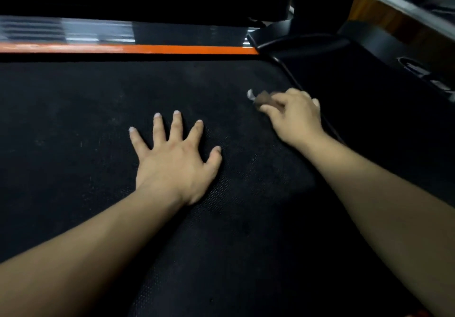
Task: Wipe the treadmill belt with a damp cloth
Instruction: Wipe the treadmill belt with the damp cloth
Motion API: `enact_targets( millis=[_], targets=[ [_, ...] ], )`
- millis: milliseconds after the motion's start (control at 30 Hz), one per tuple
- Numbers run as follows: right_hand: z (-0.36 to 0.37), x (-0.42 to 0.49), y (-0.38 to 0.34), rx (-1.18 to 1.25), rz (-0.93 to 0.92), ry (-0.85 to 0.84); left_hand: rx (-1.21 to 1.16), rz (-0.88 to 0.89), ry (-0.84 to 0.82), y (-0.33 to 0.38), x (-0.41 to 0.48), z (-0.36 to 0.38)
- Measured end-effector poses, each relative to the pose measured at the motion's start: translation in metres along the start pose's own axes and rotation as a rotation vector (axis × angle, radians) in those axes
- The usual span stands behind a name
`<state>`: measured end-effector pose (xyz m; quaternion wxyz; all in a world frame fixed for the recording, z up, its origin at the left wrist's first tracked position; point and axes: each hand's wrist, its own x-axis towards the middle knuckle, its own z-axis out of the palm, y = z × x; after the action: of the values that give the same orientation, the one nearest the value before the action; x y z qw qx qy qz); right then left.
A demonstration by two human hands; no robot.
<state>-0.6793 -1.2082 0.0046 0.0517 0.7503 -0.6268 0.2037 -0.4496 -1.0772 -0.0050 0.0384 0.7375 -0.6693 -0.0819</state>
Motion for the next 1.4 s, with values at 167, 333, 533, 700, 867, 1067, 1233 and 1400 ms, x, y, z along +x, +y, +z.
enact_targets(
  millis=[167, 333, 533, 700, 867, 1067, 1233, 1400],
  targets=[
    [-0.011, 0.019, 0.017, -0.132, 0.073, -0.004, 0.0, 0.007, 0.003, -0.002, 0.0, 0.0],
    [-0.014, -0.017, -0.001, -0.07, 0.091, 0.013, -0.006, 0.014, -0.01, -0.002, 0.001, 0.0],
    [-0.03, -0.046, 0.005, -0.096, 0.007, -0.013, -0.018, 0.021, -0.005, -0.004, -0.001, -0.002],
    [-0.035, -0.054, 0.007, -0.153, 0.16, 0.033, -0.036, 0.034, -0.004, -0.005, 0.0, -0.002],
    [-0.056, -0.098, 0.007, -0.201, 0.018, -0.025, -0.04, 0.06, -0.037, -0.009, -0.002, -0.005],
    [-0.06, -0.101, 0.009, -0.15, 0.216, 0.008, -0.081, 0.178, -0.093, -0.018, -0.057, -0.013],
    [-0.082, -0.16, 0.001, -0.12, -0.037, -0.084, -0.03, 0.234, -0.008, -0.029, -0.099, 0.002],
    [-0.09, -0.133, 0.016, -0.195, 0.205, -0.055, -0.027, 0.238, 0.026, -0.028, -0.098, 0.004]
  ],
)
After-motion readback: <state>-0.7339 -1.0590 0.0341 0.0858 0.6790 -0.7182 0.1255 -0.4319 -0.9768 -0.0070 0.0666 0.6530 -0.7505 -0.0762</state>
